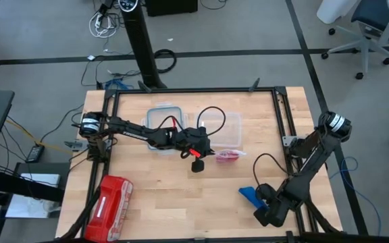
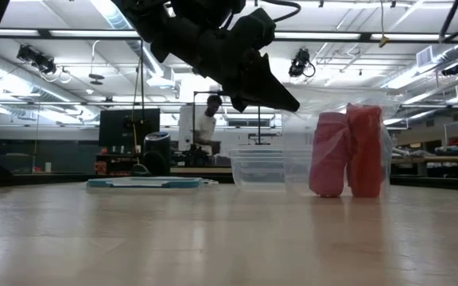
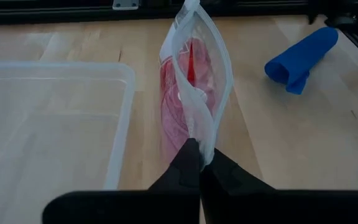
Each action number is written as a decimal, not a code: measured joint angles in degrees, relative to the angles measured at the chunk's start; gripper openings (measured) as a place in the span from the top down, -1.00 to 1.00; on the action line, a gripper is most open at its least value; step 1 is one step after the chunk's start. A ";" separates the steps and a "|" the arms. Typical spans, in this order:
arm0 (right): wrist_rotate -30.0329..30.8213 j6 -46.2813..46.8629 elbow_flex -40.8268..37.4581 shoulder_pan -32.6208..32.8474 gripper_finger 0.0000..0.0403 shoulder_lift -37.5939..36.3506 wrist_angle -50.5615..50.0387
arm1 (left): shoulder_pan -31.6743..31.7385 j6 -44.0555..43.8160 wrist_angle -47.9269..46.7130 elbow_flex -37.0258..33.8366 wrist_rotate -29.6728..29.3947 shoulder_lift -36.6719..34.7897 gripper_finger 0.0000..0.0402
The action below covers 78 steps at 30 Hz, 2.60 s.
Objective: Roll bandage
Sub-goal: Put the blue bandage into the transparent zip bag
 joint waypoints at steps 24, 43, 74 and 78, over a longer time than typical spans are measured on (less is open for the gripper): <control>-9.67 -0.34 0.11 -3.93 -0.39 0.61 0.00 | 0.00 0.55 0.89 0.00 0.24 -0.02 1.00; 0.79 2.44 0.11 -2.31 -0.30 0.61 -0.03 | 0.00 -0.22 0.47 0.00 0.66 -0.02 1.00; -4.63 -1.49 0.33 -1.13 0.23 10.75 1.55 | 0.07 0.18 -0.91 -0.02 0.92 -0.04 1.00; -4.54 -3.16 0.33 -1.12 0.38 10.73 1.33 | 0.07 0.16 -0.93 -0.02 0.92 -0.04 1.00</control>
